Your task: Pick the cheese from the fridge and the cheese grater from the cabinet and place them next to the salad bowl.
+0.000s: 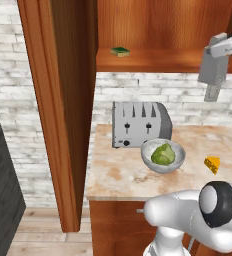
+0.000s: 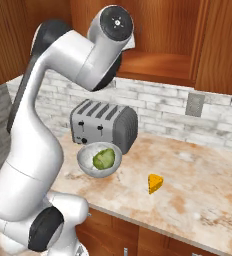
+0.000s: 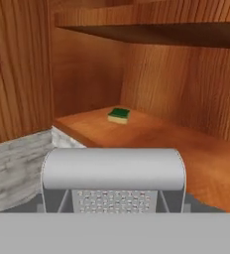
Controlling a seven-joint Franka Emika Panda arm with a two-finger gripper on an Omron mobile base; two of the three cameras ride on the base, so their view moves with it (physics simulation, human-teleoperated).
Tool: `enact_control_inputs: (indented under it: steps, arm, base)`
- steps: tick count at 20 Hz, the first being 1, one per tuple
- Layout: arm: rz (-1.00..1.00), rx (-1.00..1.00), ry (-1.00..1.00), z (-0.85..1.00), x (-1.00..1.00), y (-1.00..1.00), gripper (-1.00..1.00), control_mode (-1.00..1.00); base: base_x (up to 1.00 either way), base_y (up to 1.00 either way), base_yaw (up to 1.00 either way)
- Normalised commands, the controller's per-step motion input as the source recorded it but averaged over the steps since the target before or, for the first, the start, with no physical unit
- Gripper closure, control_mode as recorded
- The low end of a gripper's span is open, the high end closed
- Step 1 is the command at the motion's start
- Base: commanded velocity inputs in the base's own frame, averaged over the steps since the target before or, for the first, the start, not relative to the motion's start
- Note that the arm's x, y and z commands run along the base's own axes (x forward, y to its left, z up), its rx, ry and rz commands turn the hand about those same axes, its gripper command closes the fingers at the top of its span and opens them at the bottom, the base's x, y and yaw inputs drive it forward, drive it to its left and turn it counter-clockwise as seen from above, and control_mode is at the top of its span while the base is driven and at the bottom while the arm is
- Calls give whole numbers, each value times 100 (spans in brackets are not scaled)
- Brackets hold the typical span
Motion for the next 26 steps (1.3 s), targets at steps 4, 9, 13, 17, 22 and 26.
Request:
enact_control_inputs:
  steps: [4,9,13,17,22,26]
  arm:
    - [37,2,0,-38,-99,25,100,-100]
    - [31,5,-6,-69,-99,21,100,-100]
    - [15,2,-19,-62,-52,22,100,-100]
    - [5,0,-13,-38,0,3,100,-100]
    - [3,0,0,-34,-10,-25,100,-100]
    - [3,0,3,-43,-17,-37,100,-100]
  base:
    - [0,0,0]
    - [0,0,0]
    - [0,0,0]
    - [0,0,0]
    - [0,0,0]
    - [0,0,0]
